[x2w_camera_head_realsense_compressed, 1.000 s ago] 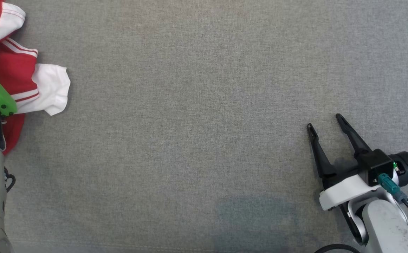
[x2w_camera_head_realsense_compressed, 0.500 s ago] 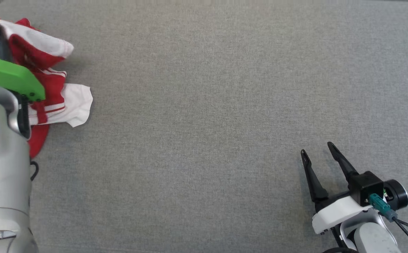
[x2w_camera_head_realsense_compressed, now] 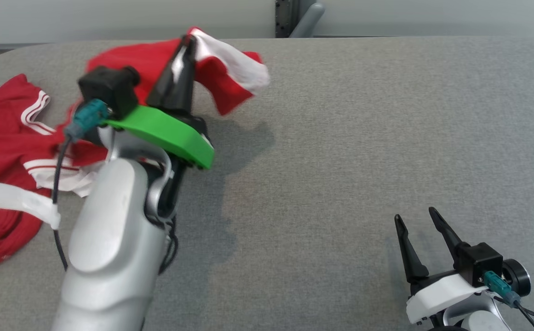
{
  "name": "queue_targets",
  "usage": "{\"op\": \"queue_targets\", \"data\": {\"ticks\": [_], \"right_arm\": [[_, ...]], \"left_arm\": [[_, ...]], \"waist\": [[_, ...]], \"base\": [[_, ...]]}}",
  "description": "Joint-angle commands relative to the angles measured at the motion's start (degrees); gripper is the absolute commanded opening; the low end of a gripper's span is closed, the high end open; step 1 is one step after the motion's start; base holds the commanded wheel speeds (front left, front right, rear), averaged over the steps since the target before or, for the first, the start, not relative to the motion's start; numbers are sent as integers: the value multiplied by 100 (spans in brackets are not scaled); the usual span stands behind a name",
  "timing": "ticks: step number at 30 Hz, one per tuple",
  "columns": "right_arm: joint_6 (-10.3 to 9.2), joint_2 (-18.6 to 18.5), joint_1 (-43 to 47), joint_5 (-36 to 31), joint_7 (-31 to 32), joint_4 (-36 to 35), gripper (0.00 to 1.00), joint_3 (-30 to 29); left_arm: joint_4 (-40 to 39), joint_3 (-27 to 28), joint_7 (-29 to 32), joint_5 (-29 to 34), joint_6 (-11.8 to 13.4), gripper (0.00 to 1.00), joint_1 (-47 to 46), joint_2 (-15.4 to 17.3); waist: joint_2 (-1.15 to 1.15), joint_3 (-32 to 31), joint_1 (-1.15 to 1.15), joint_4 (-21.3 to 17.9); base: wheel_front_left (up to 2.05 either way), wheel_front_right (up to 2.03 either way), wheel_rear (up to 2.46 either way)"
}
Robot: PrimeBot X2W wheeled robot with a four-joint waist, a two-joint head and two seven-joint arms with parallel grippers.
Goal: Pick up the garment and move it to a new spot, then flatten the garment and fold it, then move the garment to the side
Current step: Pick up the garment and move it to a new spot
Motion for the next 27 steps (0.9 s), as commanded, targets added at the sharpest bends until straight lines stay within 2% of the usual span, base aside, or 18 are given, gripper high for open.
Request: {"op": "queue_targets", "data": {"ticks": [1,3,6,9,12,16,22,24,27], "right_arm": [[-2,4,95,58,-4,-7,100,-24],[-2,30,81,73,-5,-7,100,-30],[-2,64,34,102,-5,-7,100,-60],[-2,98,-25,113,-5,-1,100,-70],[-2,119,-87,150,-5,6,100,-85],[-2,141,-127,182,-5,24,100,-80],[-2,170,-202,235,-5,36,100,-61],[-2,174,-209,248,-5,35,100,-64],[-2,174,-153,303,-5,32,100,-57]], "left_arm": [[-317,-113,110,-120,-14,0,256,16],[-1056,-457,368,-487,38,0,633,-1],[-1963,-1139,637,-977,319,0,1067,-6],[-2351,-1774,785,-1115,621,0,1291,4],[-2300,-2300,787,-1263,819,0,1360,-1],[-1706,-2734,716,-1374,1006,0,1202,3],[-46,-2790,483,-1153,1197,0,669,43],[540,-2703,350,-1156,1213,0,526,58],[1258,-2636,169,-1186,1081,0,309,43]], "waist": [[1,-142,0,-340],[1,-135,0,-512],[1,-83,0,-759],[1,-19,0,-1001],[1,52,0,-1241],[1,128,0,-1532],[1,227,0,-1898],[1,250,0,-1994],[1,287,0,-2079]], "base": [[0,0,0],[0,0,0],[0,0,0],[0,0,0],[0,0,0],[0,0,0],[0,0,0],[0,0,0],[0,0,0]]}}
